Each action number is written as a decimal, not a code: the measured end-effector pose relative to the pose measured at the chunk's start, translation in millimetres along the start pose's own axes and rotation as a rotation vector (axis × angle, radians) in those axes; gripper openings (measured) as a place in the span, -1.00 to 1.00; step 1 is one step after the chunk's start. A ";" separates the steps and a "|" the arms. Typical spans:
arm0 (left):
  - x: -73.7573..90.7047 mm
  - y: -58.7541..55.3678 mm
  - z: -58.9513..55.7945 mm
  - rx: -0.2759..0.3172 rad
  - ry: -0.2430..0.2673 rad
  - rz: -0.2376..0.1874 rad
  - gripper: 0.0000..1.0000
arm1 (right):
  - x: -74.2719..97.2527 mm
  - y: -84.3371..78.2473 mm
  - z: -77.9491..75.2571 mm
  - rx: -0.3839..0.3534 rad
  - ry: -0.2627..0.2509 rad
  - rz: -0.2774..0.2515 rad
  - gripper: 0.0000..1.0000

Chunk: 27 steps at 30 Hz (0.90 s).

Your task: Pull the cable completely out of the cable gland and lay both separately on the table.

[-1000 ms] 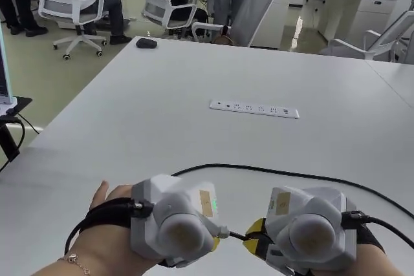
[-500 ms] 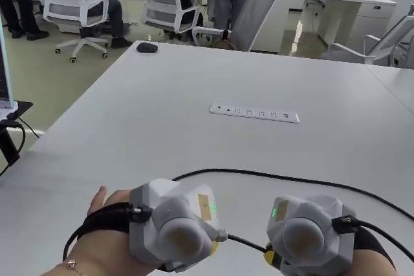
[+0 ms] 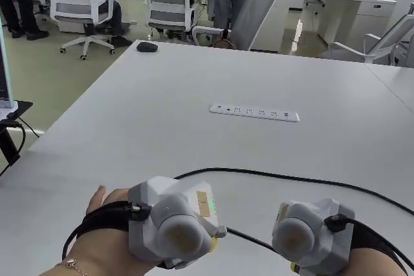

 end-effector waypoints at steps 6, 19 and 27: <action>-3.2 -0.5 0.8 -0.010 -0.008 0.000 -0.67 | 1.1 2.4 -5.9 -0.034 0.018 -0.007 -0.94; -4.5 -9.0 1.6 0.000 -0.011 0.020 -0.67 | -42.6 63.6 -82.1 -0.106 0.087 -0.305 -0.94; -0.1 -12.9 2.3 0.036 -0.005 0.029 -0.67 | -101.0 72.6 -151.1 -0.322 0.011 -0.261 -0.93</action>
Point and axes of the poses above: the centre of the closed fingertips' face, and the gripper's own axes: x roughly backward along the fingers, z roughly to its left, y roughly out of its top, the point moved 10 cm from there along x, roughly backward along the fingers, and after that the axes turned 14 degrees about -y, right-handed, at the moved point
